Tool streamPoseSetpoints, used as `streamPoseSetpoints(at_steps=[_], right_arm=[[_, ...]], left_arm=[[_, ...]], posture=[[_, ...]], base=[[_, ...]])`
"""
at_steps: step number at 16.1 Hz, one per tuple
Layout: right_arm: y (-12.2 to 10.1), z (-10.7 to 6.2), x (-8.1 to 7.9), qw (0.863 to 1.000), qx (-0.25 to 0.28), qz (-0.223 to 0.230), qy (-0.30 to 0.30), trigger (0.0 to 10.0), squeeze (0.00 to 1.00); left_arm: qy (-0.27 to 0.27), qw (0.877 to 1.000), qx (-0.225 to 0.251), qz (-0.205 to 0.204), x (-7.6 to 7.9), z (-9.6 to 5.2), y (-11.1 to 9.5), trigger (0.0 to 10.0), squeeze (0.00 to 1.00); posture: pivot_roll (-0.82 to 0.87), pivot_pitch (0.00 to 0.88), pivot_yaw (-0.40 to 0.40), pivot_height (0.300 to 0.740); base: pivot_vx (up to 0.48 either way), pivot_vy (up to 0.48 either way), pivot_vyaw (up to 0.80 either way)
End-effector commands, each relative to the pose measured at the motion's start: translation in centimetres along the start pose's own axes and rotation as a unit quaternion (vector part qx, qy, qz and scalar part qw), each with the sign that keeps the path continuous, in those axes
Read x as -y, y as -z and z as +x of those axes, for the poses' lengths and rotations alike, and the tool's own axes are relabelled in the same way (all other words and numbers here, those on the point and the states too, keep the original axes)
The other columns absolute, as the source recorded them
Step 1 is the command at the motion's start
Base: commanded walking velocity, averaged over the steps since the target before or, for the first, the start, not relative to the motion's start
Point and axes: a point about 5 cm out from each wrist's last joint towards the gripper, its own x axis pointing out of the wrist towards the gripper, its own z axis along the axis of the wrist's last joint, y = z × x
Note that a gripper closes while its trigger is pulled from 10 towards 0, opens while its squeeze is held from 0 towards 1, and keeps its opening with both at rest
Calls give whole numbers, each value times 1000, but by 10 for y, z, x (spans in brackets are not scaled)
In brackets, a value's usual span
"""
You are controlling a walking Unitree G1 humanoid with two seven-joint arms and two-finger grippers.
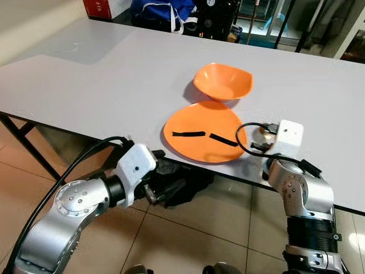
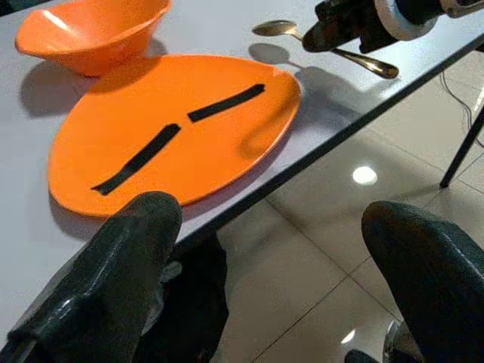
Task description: Setting the table
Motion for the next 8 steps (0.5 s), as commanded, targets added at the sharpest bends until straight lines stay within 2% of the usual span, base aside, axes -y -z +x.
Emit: streamPoseSetpoints(at_steps=[1,8], right_arm=[[3,2,-1,1000,-4,6,6,10000,0],[5,14,-11,998,-6,54,8,10000,0]], left_arm=[[-1,1000,-4,8,-1,-3,-1,10000,0],[9,1000,1,8,0,-4,-1,10000,0]], posture=[[10,60,-3,740],[17,52,-1,740]], base=[[0,0,0],[0,0,0]])
